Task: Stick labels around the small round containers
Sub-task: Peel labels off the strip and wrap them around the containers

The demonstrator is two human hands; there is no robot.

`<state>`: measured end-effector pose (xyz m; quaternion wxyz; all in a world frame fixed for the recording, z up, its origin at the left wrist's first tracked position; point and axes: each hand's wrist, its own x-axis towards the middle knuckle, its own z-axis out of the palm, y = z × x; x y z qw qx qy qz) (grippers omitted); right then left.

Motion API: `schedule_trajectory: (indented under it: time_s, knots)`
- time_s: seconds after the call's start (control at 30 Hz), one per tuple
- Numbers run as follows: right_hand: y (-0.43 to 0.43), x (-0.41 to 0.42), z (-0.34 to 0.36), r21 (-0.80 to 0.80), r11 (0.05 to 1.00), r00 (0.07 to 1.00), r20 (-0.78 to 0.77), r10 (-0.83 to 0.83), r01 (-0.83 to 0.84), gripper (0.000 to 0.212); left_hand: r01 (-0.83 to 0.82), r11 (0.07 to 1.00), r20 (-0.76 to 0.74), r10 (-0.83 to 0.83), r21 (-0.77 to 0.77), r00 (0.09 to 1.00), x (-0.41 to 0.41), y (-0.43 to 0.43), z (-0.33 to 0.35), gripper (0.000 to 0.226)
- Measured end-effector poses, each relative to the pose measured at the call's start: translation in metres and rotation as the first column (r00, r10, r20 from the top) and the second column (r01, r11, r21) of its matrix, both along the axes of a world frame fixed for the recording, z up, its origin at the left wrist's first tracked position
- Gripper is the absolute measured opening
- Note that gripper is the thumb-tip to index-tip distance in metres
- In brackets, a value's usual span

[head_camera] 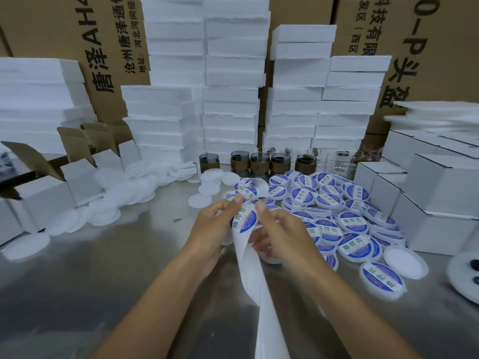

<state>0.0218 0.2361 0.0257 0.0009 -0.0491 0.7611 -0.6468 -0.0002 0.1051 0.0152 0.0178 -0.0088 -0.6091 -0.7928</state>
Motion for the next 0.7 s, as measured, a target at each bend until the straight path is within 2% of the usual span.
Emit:
schedule_trajectory:
  time_s: [0.13,0.2,0.3,0.4,0.47,0.57,0.63,0.7]
  knots:
    - [-0.01,0.016,-0.004,0.098,0.959,0.963,-0.02,0.269,-0.265,0.014,-0.05,0.999,-0.031,0.05,0.01,0.998,0.004,0.008,0.001,0.028]
    - [-0.009,0.021,-0.004,0.149,0.925,0.937,0.031,0.349,-0.35,0.015,-0.079,0.996,-0.012,0.079,-0.028,0.997,0.006,0.009,0.001,0.033]
    - [-0.005,0.025,-0.002,0.112,0.905,0.908,0.137,0.395,-0.411,0.017,-0.097,0.994,0.002,0.098,-0.045,0.995,0.006,0.007,0.002,0.035]
    - [-0.004,0.031,-0.001,-0.084,0.899,0.876,0.202,0.437,-0.429,0.022,-0.081,0.993,-0.012,0.08,-0.081,0.997,0.006,0.006,0.003,0.029]
    - [-0.006,0.036,0.0,-0.275,0.868,0.836,0.262,0.482,-0.414,0.027,-0.086,0.989,-0.035,0.082,-0.117,0.996,0.005,0.006,0.005,0.027]
    - [-0.008,0.046,-0.001,-0.611,0.733,0.74,0.335,0.583,-0.301,0.034,-0.088,0.983,-0.066,0.078,-0.161,0.995,0.004,0.005,0.008,0.025]
    - [-0.007,0.051,-0.001,-0.741,0.631,0.689,0.334,0.643,-0.23,0.047,-0.097,0.982,-0.058,0.089,-0.163,0.994,0.005,0.007,0.01,0.024]
    - [-0.006,0.058,0.0,-0.802,0.563,0.661,0.314,0.681,-0.198,0.056,-0.111,0.982,-0.043,0.106,-0.155,0.993,0.005,0.01,0.01,0.024]
